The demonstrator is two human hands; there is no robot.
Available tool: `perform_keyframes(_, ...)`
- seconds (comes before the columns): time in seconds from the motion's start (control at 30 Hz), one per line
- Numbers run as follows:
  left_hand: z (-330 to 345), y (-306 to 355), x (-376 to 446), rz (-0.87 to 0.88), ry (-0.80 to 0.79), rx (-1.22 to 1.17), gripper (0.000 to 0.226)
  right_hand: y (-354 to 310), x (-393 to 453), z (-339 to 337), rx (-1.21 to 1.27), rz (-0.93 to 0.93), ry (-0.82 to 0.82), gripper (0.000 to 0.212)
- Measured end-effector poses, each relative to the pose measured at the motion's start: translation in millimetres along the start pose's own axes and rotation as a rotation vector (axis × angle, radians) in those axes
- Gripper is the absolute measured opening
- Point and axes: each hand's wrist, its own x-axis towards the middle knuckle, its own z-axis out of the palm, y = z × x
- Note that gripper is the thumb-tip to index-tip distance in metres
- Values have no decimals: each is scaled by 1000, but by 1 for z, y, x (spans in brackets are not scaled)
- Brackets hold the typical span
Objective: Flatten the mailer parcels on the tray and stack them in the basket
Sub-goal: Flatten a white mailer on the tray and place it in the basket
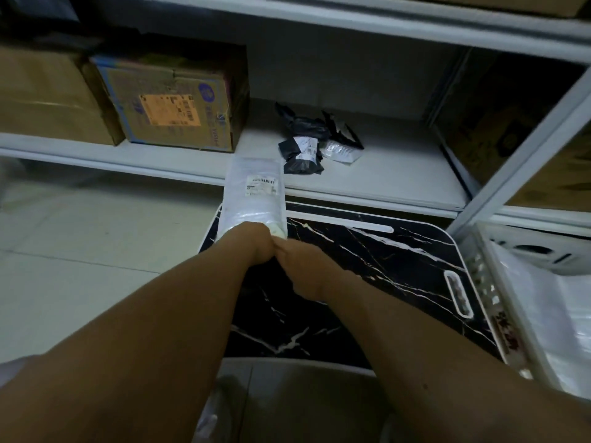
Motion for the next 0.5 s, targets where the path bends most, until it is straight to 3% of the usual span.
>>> perform_keyframes(0.2, 11, 26, -61, -5, -100, 86, 31, -22, -90, -1, -113, -14, -48, 70)
perform_keyframes(0.5, 57, 80, -98, 170, -157, 176, 32, 3, -189, -5, -80, 252, -255, 66)
